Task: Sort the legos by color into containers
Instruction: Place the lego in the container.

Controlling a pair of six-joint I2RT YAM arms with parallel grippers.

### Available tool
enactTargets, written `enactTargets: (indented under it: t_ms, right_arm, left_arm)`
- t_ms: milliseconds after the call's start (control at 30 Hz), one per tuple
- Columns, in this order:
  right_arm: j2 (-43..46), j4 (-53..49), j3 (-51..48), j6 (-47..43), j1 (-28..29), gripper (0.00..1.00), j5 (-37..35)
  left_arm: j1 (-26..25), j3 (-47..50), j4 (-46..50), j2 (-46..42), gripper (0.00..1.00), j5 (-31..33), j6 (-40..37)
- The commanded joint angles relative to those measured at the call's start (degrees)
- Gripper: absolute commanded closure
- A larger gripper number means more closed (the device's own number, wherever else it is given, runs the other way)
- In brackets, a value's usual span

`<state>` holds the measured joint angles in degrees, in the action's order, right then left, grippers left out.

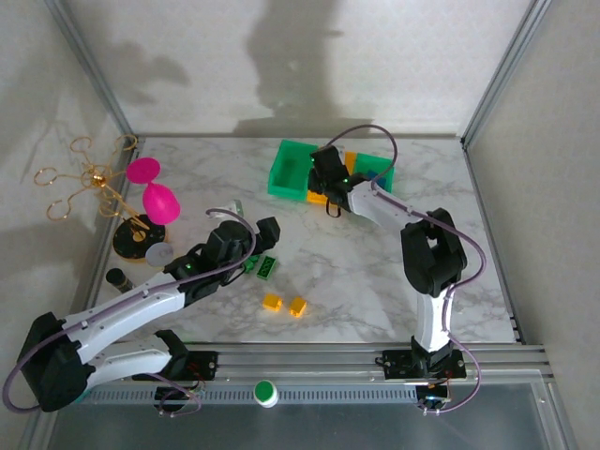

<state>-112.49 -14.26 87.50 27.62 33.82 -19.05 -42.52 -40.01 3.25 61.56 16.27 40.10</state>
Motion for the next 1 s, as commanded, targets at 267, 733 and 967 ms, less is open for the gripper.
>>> enactTargets:
  t_ms: [267, 733, 967]
  right_arm:
    - [-10.89, -1.81, 9.74, -2.21, -3.27, 0.51, -1.78]
    - [-14.43, -2.35, 12.6, -3.44, -4.04, 0.39, -2.32]
    - [-10.24, -1.44, 11.78, -3.71, -4.05, 0.35, 0.2]
  left_arm:
    - [0.6, -4.82, -3.02, 5.62, 0.0, -1.05, -2.39]
    - [1.03, -5.17, -3.25, 7.0, 0.01, -1.76, -2.23]
    - [1.13, -5.51, -3.25, 6.82, 0.0, -2.12, -2.22]
